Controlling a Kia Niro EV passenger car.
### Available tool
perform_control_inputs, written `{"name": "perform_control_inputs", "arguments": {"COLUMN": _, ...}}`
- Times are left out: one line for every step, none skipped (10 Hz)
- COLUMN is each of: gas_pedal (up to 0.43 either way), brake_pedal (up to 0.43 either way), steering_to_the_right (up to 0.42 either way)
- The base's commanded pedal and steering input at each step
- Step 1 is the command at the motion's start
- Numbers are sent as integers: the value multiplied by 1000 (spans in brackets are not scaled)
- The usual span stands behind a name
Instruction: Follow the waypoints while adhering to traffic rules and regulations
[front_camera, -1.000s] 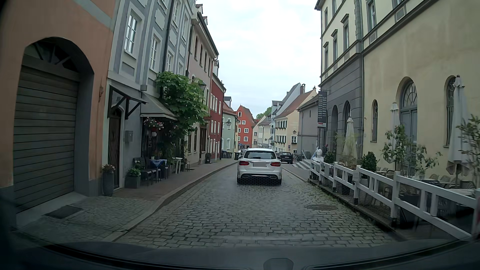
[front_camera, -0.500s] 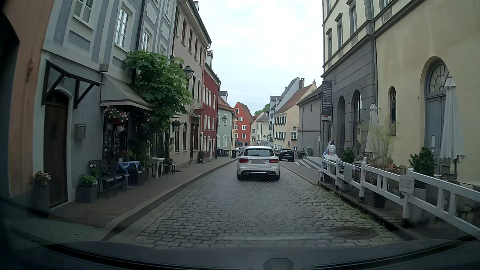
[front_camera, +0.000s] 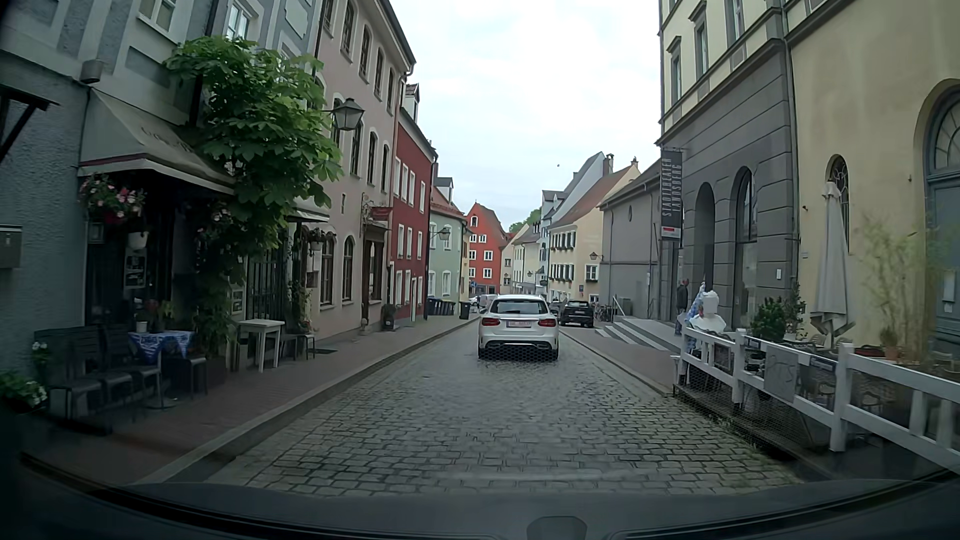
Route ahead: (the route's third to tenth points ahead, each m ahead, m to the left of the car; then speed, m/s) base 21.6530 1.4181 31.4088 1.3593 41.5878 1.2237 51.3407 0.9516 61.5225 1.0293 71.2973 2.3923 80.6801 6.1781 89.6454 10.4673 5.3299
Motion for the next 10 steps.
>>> {"name": "perform_control_inputs", "arguments": {"gas_pedal": 0, "brake_pedal": 140, "steering_to_the_right": 2}}
{"name": "perform_control_inputs", "arguments": {"gas_pedal": 0, "brake_pedal": 146, "steering_to_the_right": 7}}
{"name": "perform_control_inputs", "arguments": {"gas_pedal": 0, "brake_pedal": 152, "steering_to_the_right": 14}}
{"name": "perform_control_inputs", "arguments": {"gas_pedal": 0, "brake_pedal": 165, "steering_to_the_right": 19}}
{"name": "perform_control_inputs", "arguments": {"gas_pedal": 0, "brake_pedal": 171, "steering_to_the_right": 19}}
{"name": "perform_control_inputs", "arguments": {"gas_pedal": 0, "brake_pedal": 183, "steering_to_the_right": 20}}
{"name": "perform_control_inputs", "arguments": {"gas_pedal": 0, "brake_pedal": 183, "steering_to_the_right": 26}}
{"name": "perform_control_inputs", "arguments": {"gas_pedal": 0, "brake_pedal": 189, "steering_to_the_right": 33}}
{"name": "perform_control_inputs", "arguments": {"gas_pedal": 0, "brake_pedal": 195, "steering_to_the_right": 45}}
{"name": "perform_control_inputs", "arguments": {"gas_pedal": 0, "brake_pedal": 201, "steering_to_the_right": 64}}
